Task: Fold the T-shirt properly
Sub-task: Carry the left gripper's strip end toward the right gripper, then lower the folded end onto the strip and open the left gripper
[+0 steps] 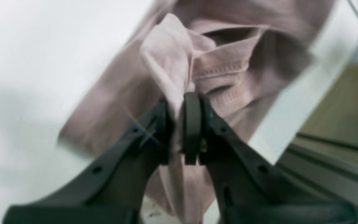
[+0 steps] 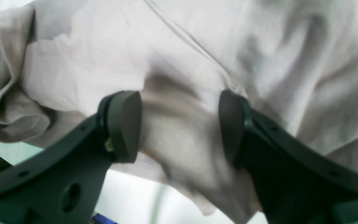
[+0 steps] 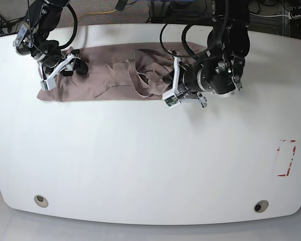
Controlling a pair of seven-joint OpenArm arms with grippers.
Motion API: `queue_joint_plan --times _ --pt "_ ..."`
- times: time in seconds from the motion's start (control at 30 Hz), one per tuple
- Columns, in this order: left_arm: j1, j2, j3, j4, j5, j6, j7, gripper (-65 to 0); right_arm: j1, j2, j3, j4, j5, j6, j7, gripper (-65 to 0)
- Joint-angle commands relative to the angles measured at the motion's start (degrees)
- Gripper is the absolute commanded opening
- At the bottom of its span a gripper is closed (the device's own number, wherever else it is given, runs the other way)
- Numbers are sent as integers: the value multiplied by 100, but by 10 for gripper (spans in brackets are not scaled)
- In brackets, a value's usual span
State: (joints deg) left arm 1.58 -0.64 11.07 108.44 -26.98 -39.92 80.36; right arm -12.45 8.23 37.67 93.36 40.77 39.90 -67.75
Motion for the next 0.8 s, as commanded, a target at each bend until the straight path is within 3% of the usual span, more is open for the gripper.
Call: queue_joint_plan --times 0.0,0.23,0.37,0.53,0.77 --pt "-84 -1 392 167 -119 -8 -66 -587 27 52 26 75 68 10 19 -279" --pt "-347 -1 1596 158 -119 -8 -66 -575 27 52 26 75 68 10 19 -279" --pt "-646 -1 2045 167 -119 -8 -66 -472 27 43 18 84 68 10 19 -279" --pt "-989 7 2484 167 -119 -8 -66 -268 27 43 18 92 68 10 19 -279" --pt "-1218 34 2713 184 -119 -8 -36 -243 141 34 18 75 68 10 45 -279"
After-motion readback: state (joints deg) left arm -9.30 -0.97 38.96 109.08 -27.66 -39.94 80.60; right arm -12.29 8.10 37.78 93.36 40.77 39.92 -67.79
